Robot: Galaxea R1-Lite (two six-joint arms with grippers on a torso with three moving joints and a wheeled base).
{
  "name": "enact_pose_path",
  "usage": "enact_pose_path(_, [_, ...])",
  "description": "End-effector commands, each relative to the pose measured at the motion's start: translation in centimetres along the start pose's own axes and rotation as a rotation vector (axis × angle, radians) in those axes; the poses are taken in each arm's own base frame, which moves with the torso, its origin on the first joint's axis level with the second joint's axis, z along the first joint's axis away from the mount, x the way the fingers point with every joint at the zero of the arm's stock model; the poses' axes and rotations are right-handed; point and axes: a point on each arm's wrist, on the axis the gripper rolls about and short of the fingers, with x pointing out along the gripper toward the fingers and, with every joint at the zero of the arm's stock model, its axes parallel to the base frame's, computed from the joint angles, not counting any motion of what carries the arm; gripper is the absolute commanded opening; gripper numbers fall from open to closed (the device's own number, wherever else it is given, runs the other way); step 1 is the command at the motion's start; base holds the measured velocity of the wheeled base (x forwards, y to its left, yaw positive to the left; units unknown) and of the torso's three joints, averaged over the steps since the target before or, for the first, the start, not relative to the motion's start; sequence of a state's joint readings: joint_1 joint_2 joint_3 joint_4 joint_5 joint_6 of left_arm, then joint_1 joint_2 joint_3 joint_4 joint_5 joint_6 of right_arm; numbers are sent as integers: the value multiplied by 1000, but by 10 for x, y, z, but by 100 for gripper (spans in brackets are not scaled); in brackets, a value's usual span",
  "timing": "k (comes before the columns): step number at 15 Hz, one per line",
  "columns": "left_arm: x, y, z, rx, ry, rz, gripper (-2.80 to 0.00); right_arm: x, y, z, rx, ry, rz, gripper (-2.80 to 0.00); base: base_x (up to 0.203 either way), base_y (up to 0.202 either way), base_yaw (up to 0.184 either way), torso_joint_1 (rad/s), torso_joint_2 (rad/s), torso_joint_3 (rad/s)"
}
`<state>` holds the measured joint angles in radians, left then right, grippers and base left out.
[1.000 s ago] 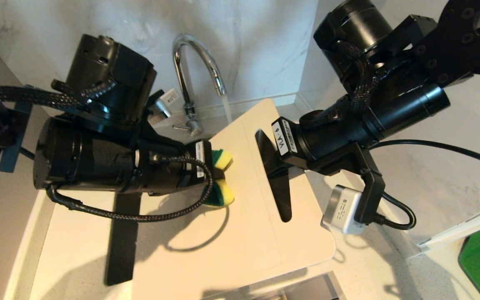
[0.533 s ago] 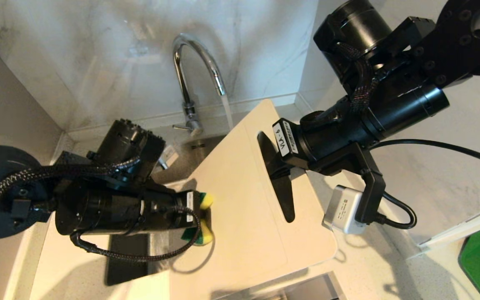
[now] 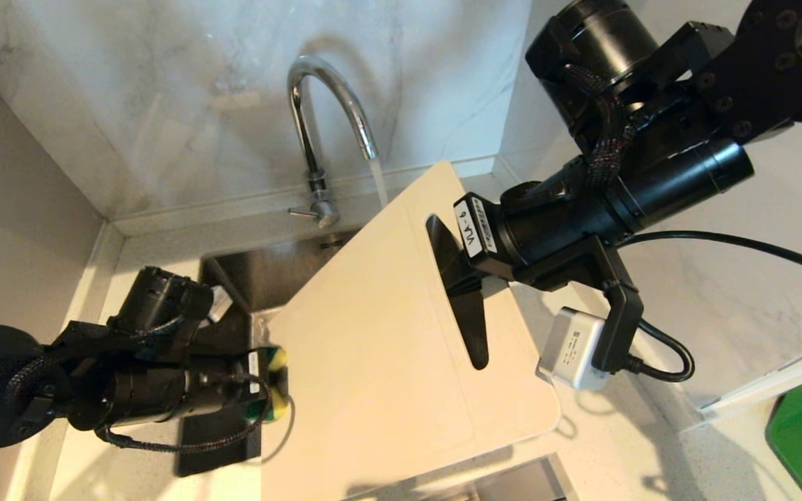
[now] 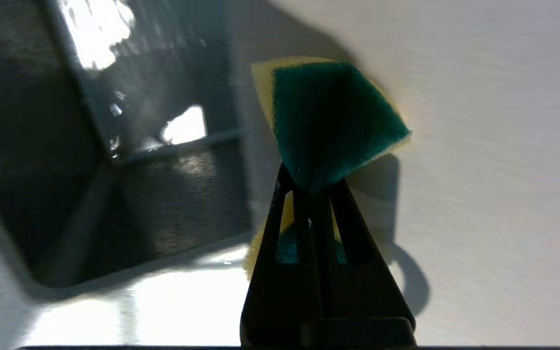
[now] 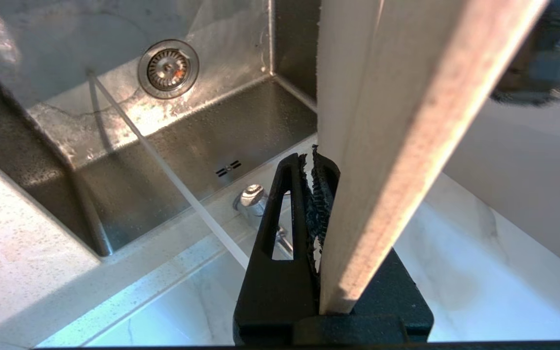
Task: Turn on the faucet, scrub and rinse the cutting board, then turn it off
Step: Scrub the cutting board underwater
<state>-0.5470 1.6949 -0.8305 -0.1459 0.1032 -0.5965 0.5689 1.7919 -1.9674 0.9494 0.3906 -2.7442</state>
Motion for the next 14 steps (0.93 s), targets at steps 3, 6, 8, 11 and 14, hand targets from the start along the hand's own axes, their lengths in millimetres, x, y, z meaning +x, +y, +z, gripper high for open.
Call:
enact_pose_path(3, [8,40,-13,-68,50,37,-280,0,0,1,-13,-7,4,-280,0,0,0,0,0,0])
enact_pose_path(6, [5,54,-8,-115,9,12,-280,1,1,1,-12,-9,5,-280,0,0,0,0,0,0])
enact_pose_path(8, [-9,63,7,-151,-32,-41,-280,1,1,1,-11,-10,5,-280,0,0,0,0,0,0])
enact_pose_path(11, [-44,53,33,-154,-122,-95,-280,2,1,1,-10,-14,6,-280,0,0,0,0,0,0])
enact_pose_path(14, [-90,25,60,-143,-165,-177,-280,5,2,-1,-9,-14,7,-280,0,0,0,0,0,0])
